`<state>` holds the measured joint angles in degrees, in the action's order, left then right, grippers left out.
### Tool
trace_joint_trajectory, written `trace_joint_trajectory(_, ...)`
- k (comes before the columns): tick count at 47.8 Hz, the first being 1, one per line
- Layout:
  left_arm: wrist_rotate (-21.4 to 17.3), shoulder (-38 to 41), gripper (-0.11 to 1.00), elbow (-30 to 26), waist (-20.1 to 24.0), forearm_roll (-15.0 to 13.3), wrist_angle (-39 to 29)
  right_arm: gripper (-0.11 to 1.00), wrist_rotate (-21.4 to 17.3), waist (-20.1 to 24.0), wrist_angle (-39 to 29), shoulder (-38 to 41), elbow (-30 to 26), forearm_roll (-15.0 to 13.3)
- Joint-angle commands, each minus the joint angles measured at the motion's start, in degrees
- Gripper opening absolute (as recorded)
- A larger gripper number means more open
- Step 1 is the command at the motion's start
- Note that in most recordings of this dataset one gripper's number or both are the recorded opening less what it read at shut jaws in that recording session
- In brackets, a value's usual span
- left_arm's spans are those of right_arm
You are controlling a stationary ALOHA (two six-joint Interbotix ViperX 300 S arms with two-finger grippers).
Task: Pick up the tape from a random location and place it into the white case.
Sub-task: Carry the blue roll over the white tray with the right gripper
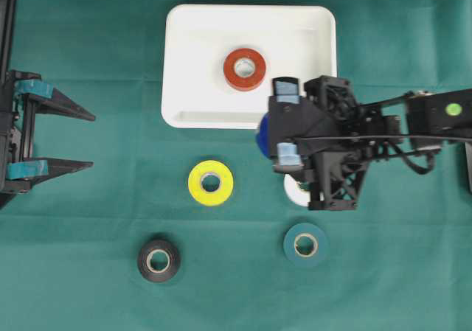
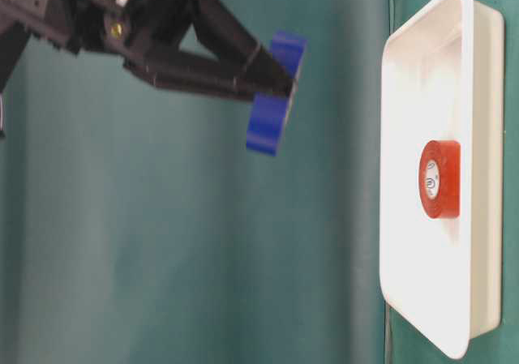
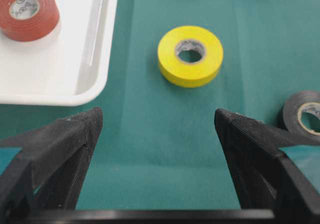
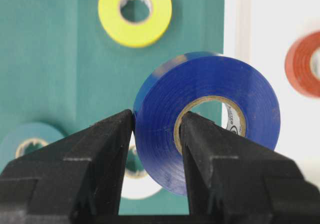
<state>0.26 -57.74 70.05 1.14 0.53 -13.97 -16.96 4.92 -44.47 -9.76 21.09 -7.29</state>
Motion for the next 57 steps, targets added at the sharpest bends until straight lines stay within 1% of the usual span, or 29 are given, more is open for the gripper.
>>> trace_joint_trajectory(1, 0.00, 0.44, 0.97, -0.62, 0.09, -0.09, 0.53, 0.34, -0.09, 0.26, 0.62, -2.90, 0.44, -0.18)
trace_joint_trajectory(7, 0.00, 0.35, 0.97, -0.62, 0.00, -0.09, 0.53, 0.34, -0.09, 0.26, 0.62, -3.69, 1.32, -0.18)
trace_joint_trajectory(19, -0.09, 0.35, 0.97, -0.62, 0.09, -0.09, 0.53, 0.34, 0.00, 0.26, 0.97, -3.52, 1.32, -0.26)
trace_joint_trajectory(27, -0.09, 0.35, 0.97, -0.62, 0.00, -0.09, 0.53, 0.34, 0.00, -0.70, 1.49, -3.43, 1.23, -0.35)
trace_joint_trajectory(36, -0.09, 0.44, 0.97, -0.62, 0.09, -0.09, 0.62, 0.34, 0.18, -3.69, 2.11, -3.43, 1.14, -0.70)
trace_joint_trajectory(57, -0.35, 0.44, 0.97, -0.62, 0.00, -0.09, 0.70, 0.34, 0.53, -12.92, 2.46, -2.37, 0.79, -1.67)
